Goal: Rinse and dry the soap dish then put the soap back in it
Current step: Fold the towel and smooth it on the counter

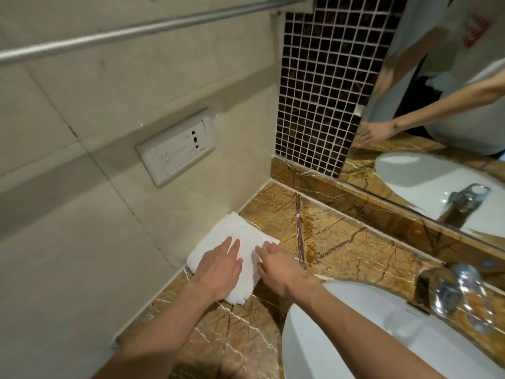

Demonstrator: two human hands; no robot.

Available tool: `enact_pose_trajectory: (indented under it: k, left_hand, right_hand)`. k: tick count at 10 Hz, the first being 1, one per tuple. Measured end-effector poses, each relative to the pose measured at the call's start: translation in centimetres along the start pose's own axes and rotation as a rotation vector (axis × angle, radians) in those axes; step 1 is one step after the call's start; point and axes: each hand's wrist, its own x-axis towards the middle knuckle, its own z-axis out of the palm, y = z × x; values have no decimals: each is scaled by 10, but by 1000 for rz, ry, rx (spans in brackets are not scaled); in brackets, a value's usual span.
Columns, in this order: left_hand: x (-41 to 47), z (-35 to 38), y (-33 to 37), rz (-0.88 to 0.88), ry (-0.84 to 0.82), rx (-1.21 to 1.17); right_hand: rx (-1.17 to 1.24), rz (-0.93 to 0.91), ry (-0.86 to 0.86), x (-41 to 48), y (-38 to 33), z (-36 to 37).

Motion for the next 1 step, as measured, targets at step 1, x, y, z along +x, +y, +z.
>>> enact_pose_trajectory:
  k: [1]
  left_hand:
    - [-16,-6,0,-18,-4,-6]
  right_hand:
    - [48,71,31,-22,-3,-6]
